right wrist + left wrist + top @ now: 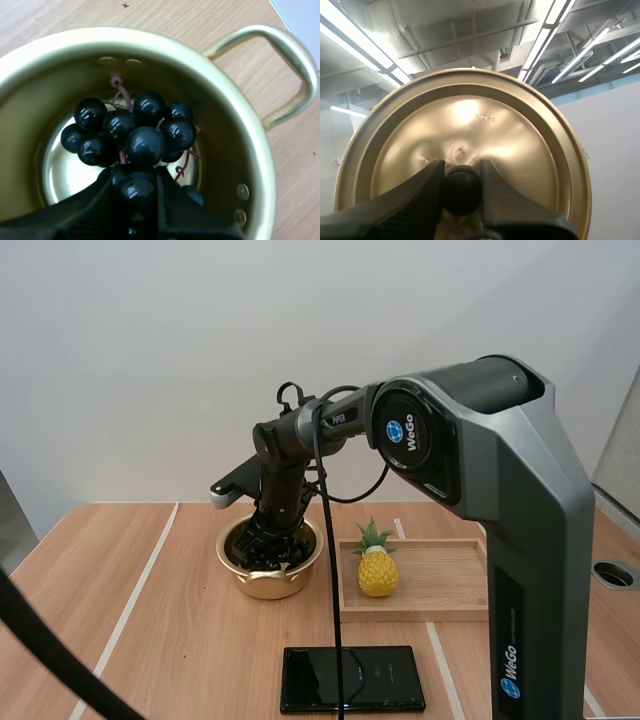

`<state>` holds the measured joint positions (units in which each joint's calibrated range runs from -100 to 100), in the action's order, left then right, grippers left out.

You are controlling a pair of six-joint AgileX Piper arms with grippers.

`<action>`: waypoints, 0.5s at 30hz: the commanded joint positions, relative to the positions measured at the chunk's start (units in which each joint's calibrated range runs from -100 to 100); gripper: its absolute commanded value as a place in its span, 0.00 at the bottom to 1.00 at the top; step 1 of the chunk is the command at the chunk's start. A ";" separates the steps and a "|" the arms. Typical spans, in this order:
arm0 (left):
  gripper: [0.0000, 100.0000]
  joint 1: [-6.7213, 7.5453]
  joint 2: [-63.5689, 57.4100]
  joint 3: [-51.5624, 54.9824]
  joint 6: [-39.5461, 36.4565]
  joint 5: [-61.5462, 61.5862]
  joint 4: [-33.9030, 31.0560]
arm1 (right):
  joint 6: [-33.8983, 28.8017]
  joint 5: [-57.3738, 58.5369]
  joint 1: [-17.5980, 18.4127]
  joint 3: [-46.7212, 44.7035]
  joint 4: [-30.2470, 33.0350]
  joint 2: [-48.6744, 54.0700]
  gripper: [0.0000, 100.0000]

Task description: Open the pot, put the grape inside, and close it

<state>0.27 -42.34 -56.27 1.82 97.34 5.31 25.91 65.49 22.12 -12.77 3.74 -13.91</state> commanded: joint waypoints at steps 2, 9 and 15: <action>0.00 0.13 0.34 -0.01 0.14 -0.56 -0.38 | -1.16 4.60 -0.14 -1.03 0.91 -0.21 1.00; 0.00 0.13 0.34 -0.01 0.14 -0.07 -0.38 | -0.95 5.12 -0.14 -1.03 0.91 -0.09 1.00; 0.00 0.13 0.34 -0.01 0.14 0.35 -0.38 | -0.95 6.21 -0.14 -0.62 0.91 0.59 1.00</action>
<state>0.27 -42.34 -56.27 1.82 98.11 5.31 25.49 65.84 22.12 -12.77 3.74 -13.91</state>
